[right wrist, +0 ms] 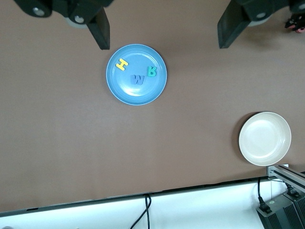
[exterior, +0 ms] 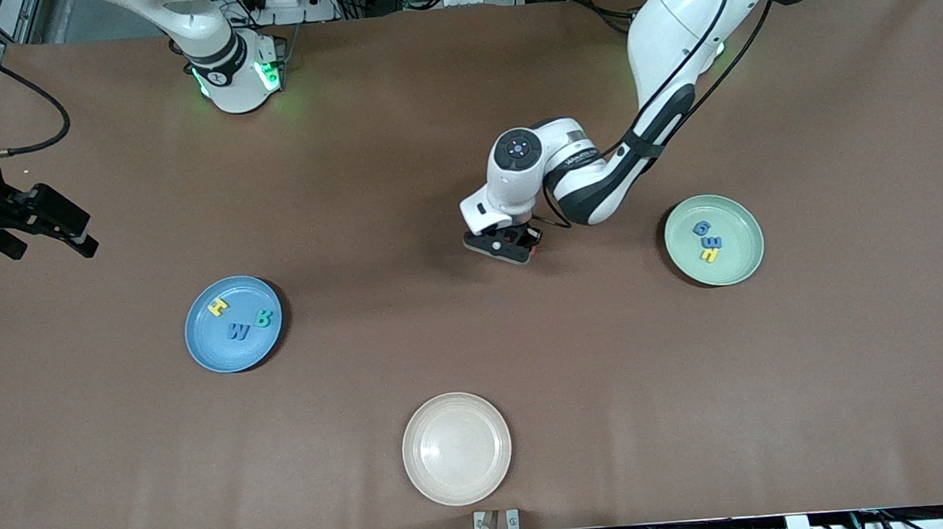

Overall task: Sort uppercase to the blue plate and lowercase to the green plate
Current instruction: 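Grasp the pink lowercase w with the left gripper and lift it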

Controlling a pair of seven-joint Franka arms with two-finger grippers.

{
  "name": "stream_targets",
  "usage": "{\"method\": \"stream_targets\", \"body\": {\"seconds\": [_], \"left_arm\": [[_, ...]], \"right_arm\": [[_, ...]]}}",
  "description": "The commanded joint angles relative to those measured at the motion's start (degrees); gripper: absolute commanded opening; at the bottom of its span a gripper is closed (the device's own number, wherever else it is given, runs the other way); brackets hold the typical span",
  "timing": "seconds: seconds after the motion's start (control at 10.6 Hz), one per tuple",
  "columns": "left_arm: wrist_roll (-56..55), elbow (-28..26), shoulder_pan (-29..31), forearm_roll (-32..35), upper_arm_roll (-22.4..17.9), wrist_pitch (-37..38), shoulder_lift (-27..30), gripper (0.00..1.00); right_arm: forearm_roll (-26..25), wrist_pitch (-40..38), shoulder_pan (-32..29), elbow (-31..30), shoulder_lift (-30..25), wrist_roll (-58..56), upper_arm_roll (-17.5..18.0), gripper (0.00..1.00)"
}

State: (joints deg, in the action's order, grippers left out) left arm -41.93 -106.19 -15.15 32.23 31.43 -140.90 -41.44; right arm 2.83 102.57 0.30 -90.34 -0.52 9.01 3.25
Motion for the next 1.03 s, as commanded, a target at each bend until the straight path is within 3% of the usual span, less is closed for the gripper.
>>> {"method": "stream_targets", "body": {"seconds": [0.0, 0.56, 0.94], "left_arm": [[2.9, -0.5, 5.3, 0.5, 1.6, 5.0, 4.2, 0.00], [22.5, -0.8, 21.8, -9.5, 6.0, 19.5, 13.3, 0.00], [35.7, -1.7, 33.1, -13.2, 5.9, 26.5, 16.7, 0.00]], "right_arm": [[0.8, -0.8, 0.5, 0.6, 0.4, -0.7, 0.8, 1.00], [0.9, -1.0, 2.6, 0.4, 1.6, -0.2, 1.3, 1.00], [0.6, -0.2, 6.5, 0.6, 4.5, 0.4, 2.1, 1.00]]}}
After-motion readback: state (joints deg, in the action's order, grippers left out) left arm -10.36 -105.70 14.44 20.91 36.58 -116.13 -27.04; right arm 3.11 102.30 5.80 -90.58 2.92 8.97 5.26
